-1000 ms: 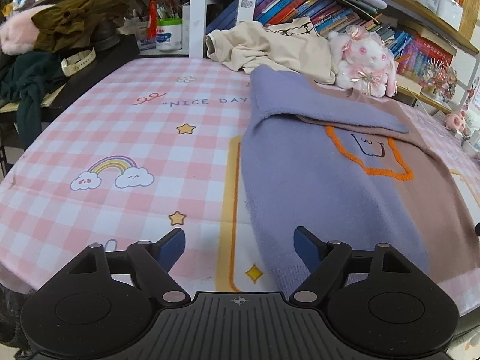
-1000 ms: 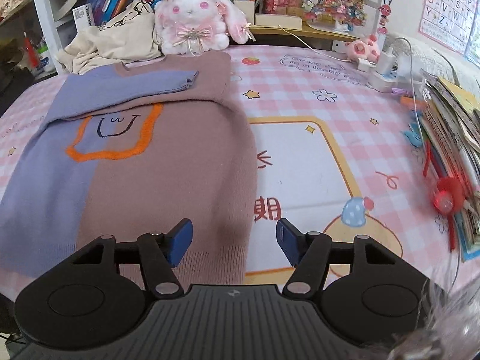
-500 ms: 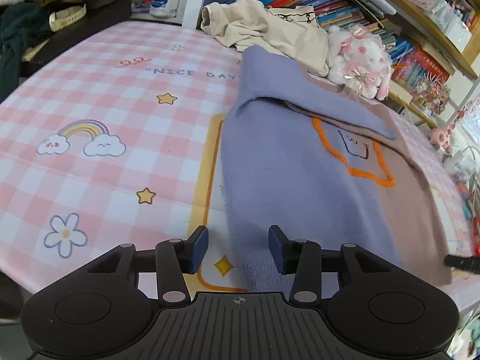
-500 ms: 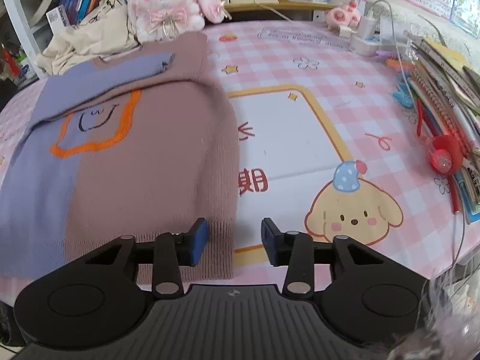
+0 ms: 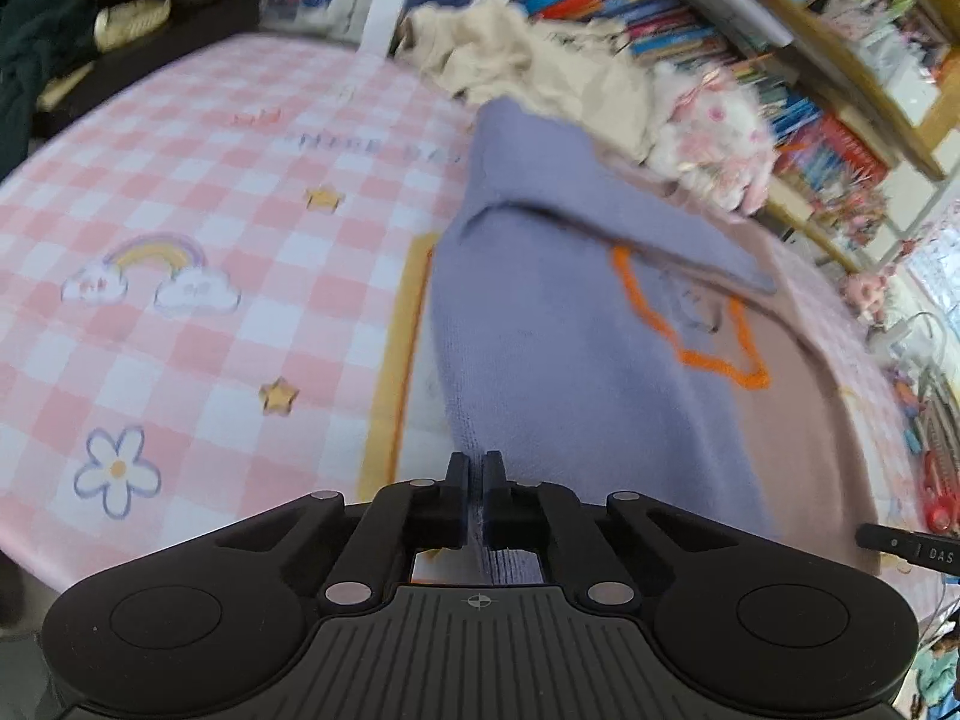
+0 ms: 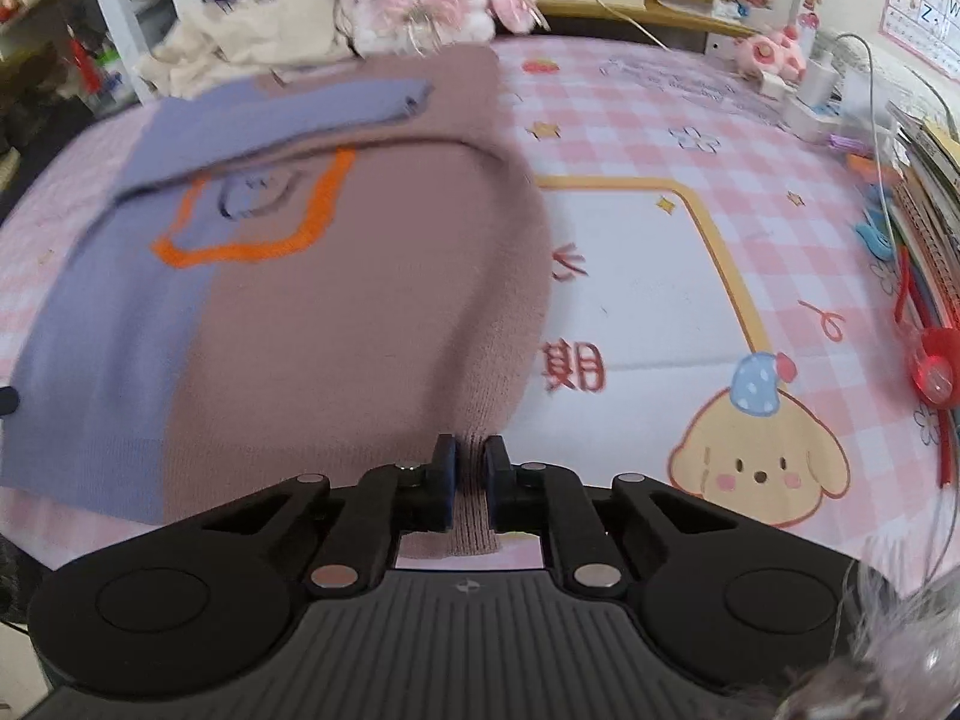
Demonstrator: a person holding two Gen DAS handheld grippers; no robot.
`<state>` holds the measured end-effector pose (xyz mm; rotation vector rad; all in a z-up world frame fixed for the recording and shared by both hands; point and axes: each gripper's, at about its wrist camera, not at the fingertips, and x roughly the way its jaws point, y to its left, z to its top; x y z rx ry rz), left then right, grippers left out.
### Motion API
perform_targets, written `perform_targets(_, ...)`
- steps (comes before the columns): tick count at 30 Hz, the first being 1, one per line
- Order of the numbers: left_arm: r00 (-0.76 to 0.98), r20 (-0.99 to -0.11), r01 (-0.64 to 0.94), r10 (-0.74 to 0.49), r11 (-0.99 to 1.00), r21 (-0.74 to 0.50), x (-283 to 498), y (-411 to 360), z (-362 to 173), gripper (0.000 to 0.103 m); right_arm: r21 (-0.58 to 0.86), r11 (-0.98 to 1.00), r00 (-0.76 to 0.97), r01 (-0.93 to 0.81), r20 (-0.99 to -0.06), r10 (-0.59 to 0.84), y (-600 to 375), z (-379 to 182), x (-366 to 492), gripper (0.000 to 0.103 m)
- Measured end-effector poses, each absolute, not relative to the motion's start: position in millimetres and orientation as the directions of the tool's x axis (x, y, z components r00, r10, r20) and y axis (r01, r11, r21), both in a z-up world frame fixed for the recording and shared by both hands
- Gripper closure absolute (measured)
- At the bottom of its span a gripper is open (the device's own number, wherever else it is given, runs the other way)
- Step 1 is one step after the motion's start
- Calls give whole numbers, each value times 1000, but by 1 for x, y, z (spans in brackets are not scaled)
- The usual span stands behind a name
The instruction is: Fold clothes
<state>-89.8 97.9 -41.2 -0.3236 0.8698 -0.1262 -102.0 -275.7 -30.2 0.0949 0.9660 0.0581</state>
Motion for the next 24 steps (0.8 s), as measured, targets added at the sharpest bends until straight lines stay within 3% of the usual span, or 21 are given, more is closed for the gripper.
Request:
perform_targets(5, 648, -704, 22, -292, 930, -366, -90, 93, -30, 97, 249, 968, 623, -16, -755, 205, -283, -15, -105, 93)
perform_targets(10, 587, -715, -27, -379, 874, -486, -86, 107, -45, 77, 248, 969, 595, -20, -776, 211, -286, -22, -101, 92)
perform_targets(13, 587, -705, -53, -397, 850, -523, -90, 112, -51, 69, 282, 959, 589, -31, -770, 245, -289, -26, -101, 84)
perform_targets(14, 587, -702, -62, -403, 842, -536, -91, 114, -52, 66, 303, 952, 587, -39, -764, 267, -290, -26, -100, 76)
perform_targets(16, 587, -695, -79, -415, 825, -559, -93, 117, -56, 63, 335, 941, 585, -51, -753, 300, -293, -27, -98, 70)
perform_targets(24, 585, -699, -162, -410, 786, -597, -95, 125, -66, 63, 369, 929, 570, 12, -766, 297, -312, -38, -64, 68)
